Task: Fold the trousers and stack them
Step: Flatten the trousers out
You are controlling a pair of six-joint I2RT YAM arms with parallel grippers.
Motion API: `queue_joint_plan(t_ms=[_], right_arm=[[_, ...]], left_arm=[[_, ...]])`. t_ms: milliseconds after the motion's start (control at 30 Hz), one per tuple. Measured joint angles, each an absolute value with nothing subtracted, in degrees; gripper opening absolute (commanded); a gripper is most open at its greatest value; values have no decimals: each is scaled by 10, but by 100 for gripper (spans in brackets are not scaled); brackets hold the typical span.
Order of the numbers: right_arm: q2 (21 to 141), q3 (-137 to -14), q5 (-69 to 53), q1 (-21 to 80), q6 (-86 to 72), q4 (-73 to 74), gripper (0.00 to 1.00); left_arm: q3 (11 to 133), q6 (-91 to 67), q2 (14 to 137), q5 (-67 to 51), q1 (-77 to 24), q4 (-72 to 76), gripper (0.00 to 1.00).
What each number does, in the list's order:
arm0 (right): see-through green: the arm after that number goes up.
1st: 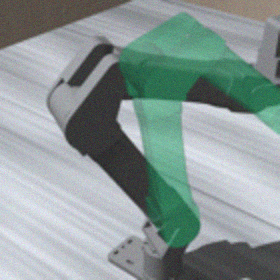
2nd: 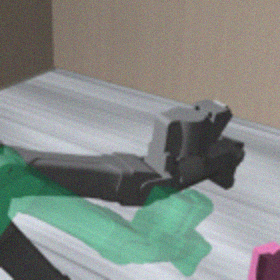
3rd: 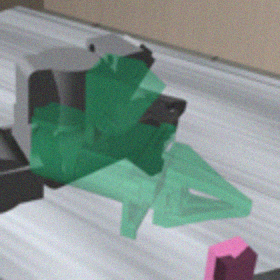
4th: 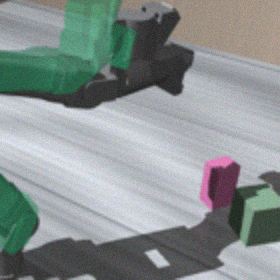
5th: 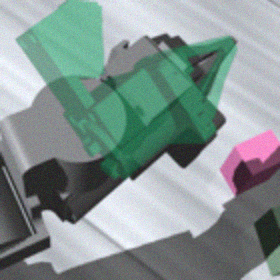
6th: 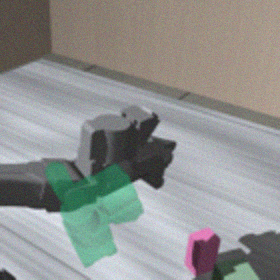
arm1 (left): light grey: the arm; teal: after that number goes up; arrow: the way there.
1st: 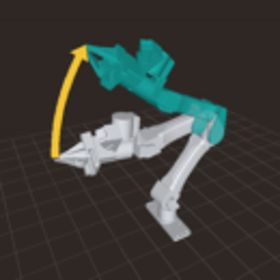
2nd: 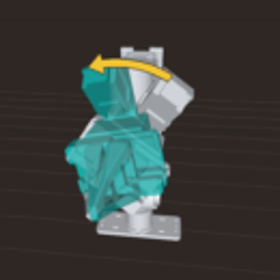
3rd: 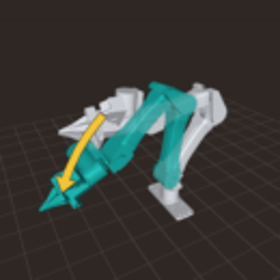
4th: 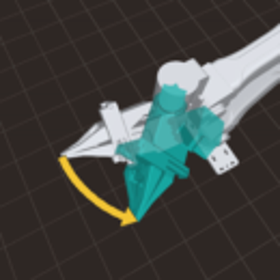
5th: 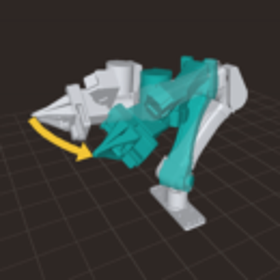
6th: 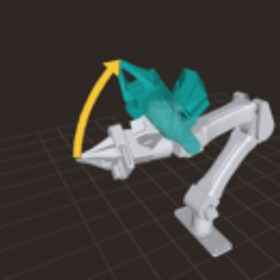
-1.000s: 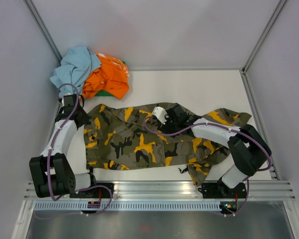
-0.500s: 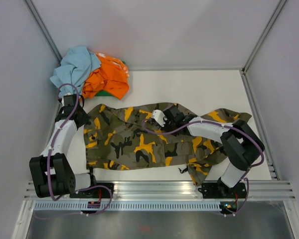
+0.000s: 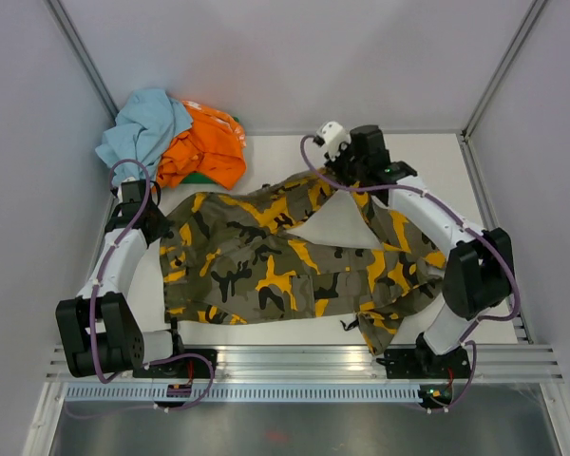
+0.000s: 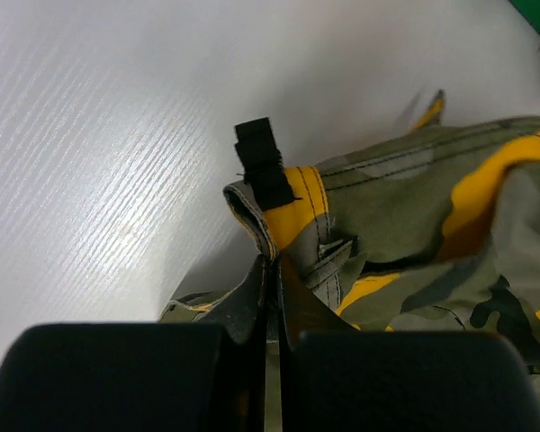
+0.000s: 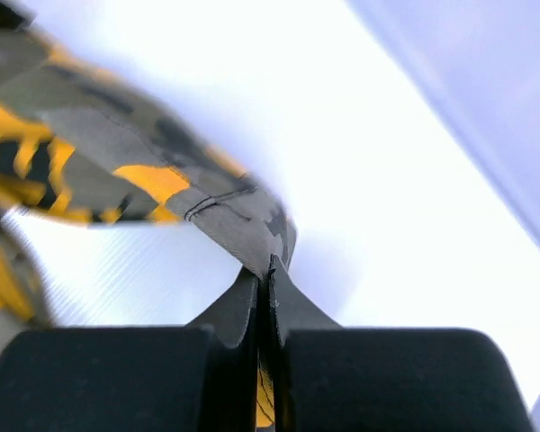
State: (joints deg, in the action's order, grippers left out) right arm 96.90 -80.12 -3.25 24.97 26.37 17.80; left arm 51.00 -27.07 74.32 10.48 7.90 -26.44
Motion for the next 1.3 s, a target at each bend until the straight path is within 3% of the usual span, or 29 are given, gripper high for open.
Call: queue_joint_plan(t_ms=[133,467,500,567,600,667,700,900,1100,1300], right_arm=[[1016,-887,-70,199,277,182,0],[1293,-1141,-151,112,316,300,3],[1304,-1150,-156,107,319,305,8],[1314,-1159,-161,102,324,309,27],[1317,-1164,-156,103,326,309,64],[1322,-1180,-138,103,326,301,87],[1323,-1186,-134,102,318,298,94],[1305,-1180,-153,88,234,301,98],[1111,-903,-154,49,63,244,98],[970,-702,-123,-37,-67,206,98]], left_arm=[[510,-270,743,106,79,-263,2],[510,-268,743,127,77,-261,2],[510,-268,743,130,76,-261,2],[510,-268,743,130,72,-260,2],[510,-268,743,132,71,-261,2],[510,-268,743,140,72,-264,2],[510,-269,743,145,73,-266,2],[510,-268,749,150,74,-267,2],[521,-268,764,149,74,-273,2],[526,-268,764,143,74,-278,2]])
